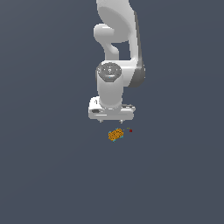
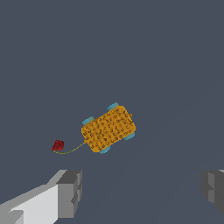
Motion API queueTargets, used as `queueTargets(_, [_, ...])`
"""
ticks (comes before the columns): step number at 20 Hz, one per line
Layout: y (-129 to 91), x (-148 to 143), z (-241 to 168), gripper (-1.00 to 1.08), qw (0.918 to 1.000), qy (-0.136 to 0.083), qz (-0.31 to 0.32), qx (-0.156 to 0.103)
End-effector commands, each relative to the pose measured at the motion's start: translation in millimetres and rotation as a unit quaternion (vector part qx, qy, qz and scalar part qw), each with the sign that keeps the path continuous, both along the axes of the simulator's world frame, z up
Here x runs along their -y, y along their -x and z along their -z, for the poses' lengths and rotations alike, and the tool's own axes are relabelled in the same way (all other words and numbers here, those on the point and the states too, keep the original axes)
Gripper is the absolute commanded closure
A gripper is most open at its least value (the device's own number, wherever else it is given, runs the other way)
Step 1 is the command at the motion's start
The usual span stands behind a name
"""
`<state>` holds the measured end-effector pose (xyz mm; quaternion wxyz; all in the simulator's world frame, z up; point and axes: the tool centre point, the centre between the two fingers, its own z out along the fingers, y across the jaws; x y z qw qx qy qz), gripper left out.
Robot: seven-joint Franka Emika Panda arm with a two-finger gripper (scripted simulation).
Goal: Pick up the object and move it to a goal position.
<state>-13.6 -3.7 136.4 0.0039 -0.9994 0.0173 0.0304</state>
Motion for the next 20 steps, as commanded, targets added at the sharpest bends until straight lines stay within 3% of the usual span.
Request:
queueTargets(1, [0.0, 0.0, 0.0, -0.92, 1.0, 0.0, 0.0, 0.0])
queueTargets(11, [0.0, 26.4, 0.4, -0.92, 1.0, 0.006, 0.004, -0.004])
queueTargets(20, [-0.2, 23.4, 2.1, -0.92, 0.9999, 0.006, 0.016, -0.003])
